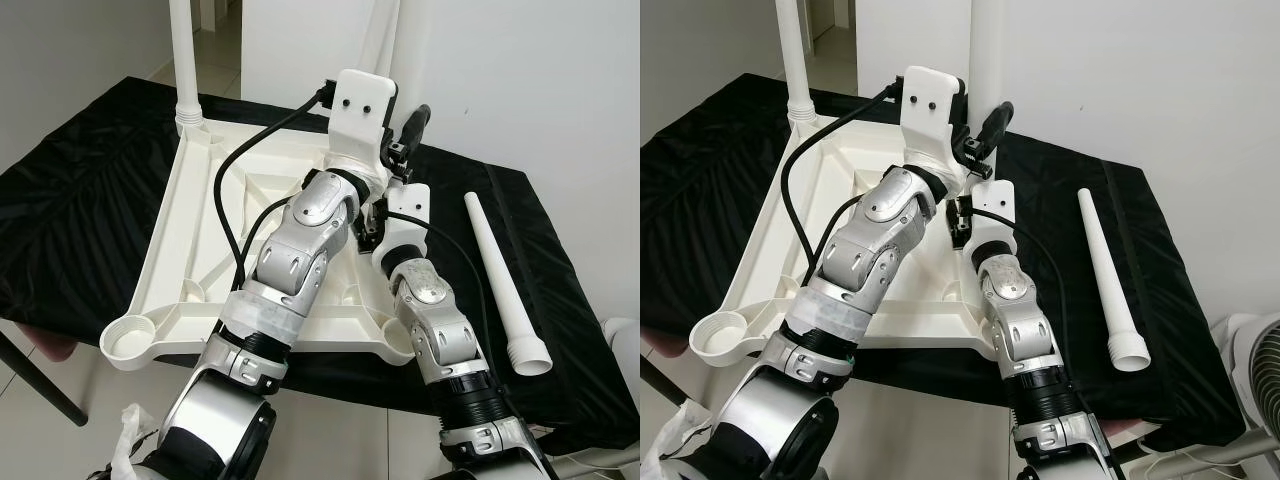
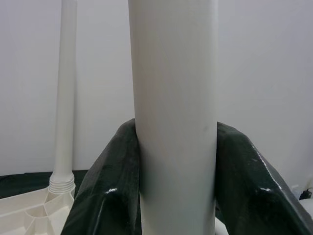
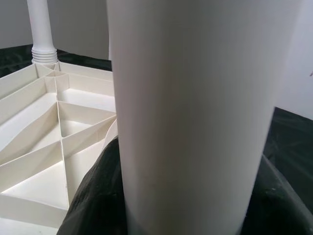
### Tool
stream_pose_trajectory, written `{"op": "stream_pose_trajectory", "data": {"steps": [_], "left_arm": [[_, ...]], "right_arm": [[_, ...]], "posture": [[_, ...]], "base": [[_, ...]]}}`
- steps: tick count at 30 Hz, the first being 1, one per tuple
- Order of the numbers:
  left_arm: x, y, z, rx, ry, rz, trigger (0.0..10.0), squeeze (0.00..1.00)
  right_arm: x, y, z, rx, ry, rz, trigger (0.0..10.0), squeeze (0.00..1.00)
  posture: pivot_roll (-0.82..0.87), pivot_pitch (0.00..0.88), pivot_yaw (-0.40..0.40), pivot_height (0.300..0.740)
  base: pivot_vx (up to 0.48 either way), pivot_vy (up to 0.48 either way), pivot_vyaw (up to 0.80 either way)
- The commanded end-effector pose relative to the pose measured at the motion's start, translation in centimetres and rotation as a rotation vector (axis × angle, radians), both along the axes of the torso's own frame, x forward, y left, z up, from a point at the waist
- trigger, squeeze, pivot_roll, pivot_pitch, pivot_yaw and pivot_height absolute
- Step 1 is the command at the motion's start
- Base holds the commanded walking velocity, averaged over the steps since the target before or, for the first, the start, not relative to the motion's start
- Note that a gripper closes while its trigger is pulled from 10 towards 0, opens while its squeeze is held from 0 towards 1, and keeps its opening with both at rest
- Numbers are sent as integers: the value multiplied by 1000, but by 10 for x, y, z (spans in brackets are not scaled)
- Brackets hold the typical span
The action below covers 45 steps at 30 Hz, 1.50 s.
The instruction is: Building children table
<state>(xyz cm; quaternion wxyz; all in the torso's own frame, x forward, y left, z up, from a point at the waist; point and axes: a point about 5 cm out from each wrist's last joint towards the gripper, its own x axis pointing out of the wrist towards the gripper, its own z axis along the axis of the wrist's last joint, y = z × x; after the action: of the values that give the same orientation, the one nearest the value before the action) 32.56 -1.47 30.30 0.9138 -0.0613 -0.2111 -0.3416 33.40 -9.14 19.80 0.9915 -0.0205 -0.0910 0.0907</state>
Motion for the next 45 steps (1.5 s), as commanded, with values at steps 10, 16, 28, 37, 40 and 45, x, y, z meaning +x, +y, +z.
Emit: {"op": "stream_pose_trajectory", "data": {"steps": [10,16,28,37,40,45], "left_arm": [[-13,-17,2,-21,-4,-57,10000,0],[-15,-17,2,-40,0,-81,10000,1000],[-15,1,9,-120,5,-93,10000,0],[-18,15,-7,-61,15,-67,10000,0],[-20,18,-22,-27,42,-66,10000,0],[-24,23,-39,0,77,-61,10000,0]], "right_arm": [[3,-10,-5,41,32,-60,10000,0],[3,-11,-8,56,49,-66,10000,0],[4,-27,-16,116,89,-163,10000,0],[1,-38,-18,125,70,-201,10000,0],[-1,-39,-17,111,47,-197,10000,0],[-2,-41,-14,108,22,-196,10000,0]], "posture": [[-5,0,-144,740],[-5,0,-138,740],[-6,0,-130,740],[-7,0,-129,740],[-8,0,-128,740],[-8,0,-128,740]], "base": [[0,0,0],[0,0,0],[0,0,0],[0,0,0],[0,0,0],[0,0,0]]}}
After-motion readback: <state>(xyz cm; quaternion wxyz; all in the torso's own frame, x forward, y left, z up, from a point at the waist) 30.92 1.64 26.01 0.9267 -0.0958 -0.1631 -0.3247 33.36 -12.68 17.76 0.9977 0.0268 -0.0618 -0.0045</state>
